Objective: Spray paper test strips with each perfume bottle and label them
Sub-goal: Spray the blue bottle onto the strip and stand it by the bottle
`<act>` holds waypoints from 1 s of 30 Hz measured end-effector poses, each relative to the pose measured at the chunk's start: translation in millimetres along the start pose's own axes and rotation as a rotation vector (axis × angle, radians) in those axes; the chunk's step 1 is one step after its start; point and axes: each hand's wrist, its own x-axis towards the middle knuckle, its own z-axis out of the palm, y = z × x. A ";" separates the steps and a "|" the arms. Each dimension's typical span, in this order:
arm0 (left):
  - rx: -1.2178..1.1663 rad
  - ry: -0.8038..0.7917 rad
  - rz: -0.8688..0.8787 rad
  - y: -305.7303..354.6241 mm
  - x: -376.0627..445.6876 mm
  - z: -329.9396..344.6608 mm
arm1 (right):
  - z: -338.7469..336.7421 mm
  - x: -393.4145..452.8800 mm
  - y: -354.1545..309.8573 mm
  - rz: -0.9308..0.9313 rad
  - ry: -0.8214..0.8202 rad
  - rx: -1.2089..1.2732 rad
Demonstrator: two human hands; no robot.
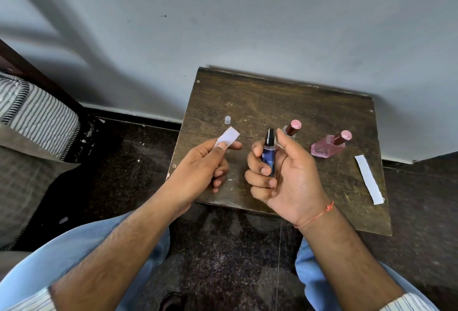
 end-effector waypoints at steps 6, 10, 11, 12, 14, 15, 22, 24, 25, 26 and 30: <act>-0.014 -0.013 -0.031 1.4 2.2 11.2 | -1.1 -7.9 -5.4 -0.029 0.002 -0.016; 0.065 -0.003 0.008 0.1 3.1 20.2 | 0.3 -11.8 -6.7 -0.083 0.127 -0.128; 0.084 -0.001 0.023 -0.7 3.1 22.2 | 0.8 -12.7 -6.5 -0.090 0.152 -0.161; 0.102 0.001 0.038 -1.8 2.9 23.5 | 1.5 -13.1 -6.1 -0.096 0.176 -0.197; 0.129 0.004 0.060 -2.9 2.4 25.0 | 2.3 -13.8 -5.2 -0.114 0.241 -0.283; 0.131 0.003 0.069 -3.0 2.1 25.1 | 2.8 -13.6 -4.7 -0.129 0.279 -0.331; 0.164 -0.042 0.113 -4.9 0.7 21.5 | 5.8 -8.3 -0.5 -0.217 0.476 -0.625; 0.211 -0.054 0.134 -8.1 0.0 19.7 | 5.4 -6.2 1.5 -0.249 0.497 -0.704; 0.244 -0.057 0.154 -9.9 -0.6 18.9 | 5.3 -4.7 2.6 -0.270 0.509 -0.751; 0.289 -0.056 0.182 -11.9 -1.1 17.9 | 4.9 -3.0 4.0 -0.300 0.522 -0.807; 0.465 -0.072 0.283 -17.1 -3.4 14.5 | 3.3 2.0 9.3 -0.407 0.578 -0.994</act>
